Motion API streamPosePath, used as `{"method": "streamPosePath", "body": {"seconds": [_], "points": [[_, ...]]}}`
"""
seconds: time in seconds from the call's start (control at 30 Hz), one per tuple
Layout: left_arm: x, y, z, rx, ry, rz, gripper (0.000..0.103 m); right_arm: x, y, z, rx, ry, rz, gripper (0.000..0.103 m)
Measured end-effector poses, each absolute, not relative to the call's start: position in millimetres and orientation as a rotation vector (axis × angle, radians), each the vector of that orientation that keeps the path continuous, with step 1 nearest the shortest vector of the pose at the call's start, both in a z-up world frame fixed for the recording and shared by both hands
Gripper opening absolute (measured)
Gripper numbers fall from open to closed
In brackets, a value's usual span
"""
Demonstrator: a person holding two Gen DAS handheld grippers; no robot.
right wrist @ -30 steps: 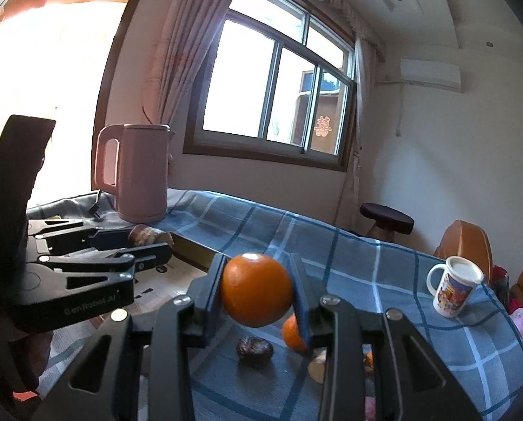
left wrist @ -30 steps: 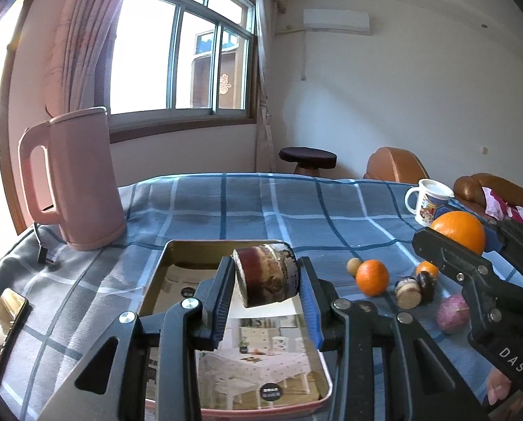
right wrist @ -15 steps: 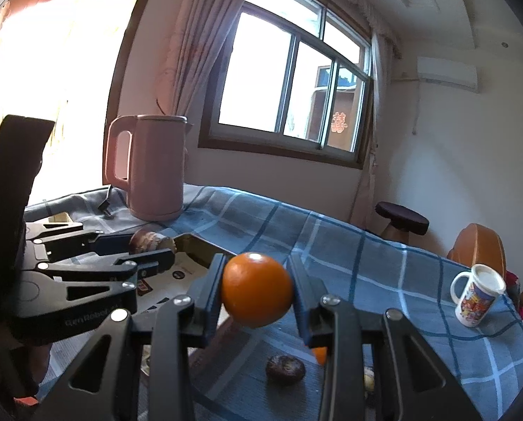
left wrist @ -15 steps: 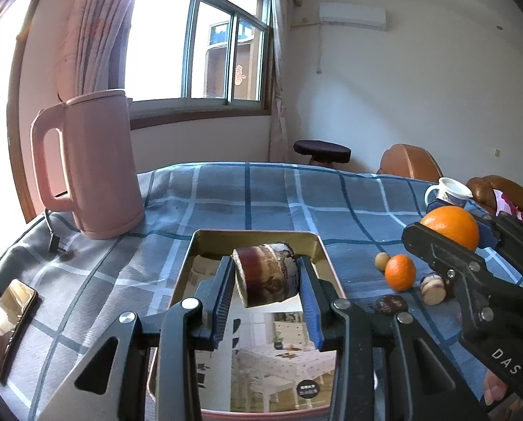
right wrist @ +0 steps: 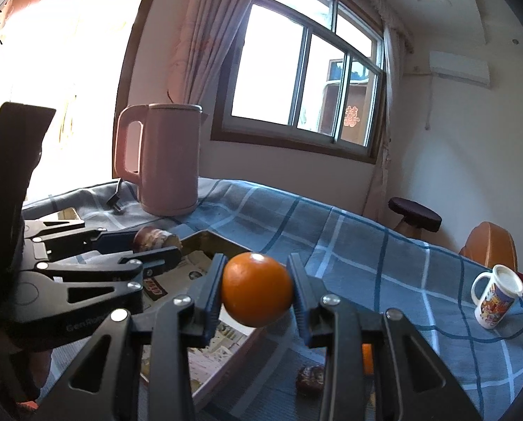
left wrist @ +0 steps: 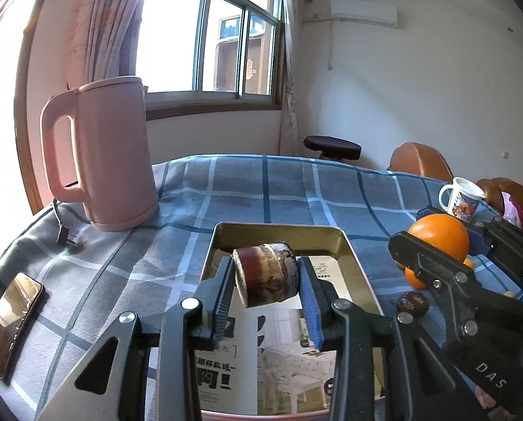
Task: Organize fruits
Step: 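Carry the orange in the right tool and the jar in the left tool over the tin tray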
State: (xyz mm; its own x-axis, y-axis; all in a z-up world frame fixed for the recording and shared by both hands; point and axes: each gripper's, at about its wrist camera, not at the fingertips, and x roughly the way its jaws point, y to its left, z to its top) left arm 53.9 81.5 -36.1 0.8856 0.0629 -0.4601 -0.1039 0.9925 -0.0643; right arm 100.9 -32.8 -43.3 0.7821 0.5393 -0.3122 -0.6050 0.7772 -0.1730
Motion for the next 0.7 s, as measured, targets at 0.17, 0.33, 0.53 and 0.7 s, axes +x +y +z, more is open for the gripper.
{"method": "streamPosePath", "body": {"seconds": [0.17, 0.33, 0.53, 0.7], "points": [[55.0, 85.6, -38.0, -0.094, 0.482, 0.095, 0.038, 104.8, -27.8, -46.7, -0.268, 0.269, 0.635, 0.038], [56.4, 89.1, -39.2, -0.094, 0.49, 0.1, 0.038, 108.0, -21.0, -50.8, -0.276, 0.283, 0.641, 0.038], [58.9, 93.8, -42.2, -0.095, 0.507, 0.107, 0.038, 111.1, -13.7, -55.1, -0.284, 0.298, 0.649, 0.038], [61.0, 97.1, -45.3, -0.096, 0.52, 0.106, 0.038, 114.0, -7.8, -59.4, -0.293, 0.316, 0.655, 0.038]]}}
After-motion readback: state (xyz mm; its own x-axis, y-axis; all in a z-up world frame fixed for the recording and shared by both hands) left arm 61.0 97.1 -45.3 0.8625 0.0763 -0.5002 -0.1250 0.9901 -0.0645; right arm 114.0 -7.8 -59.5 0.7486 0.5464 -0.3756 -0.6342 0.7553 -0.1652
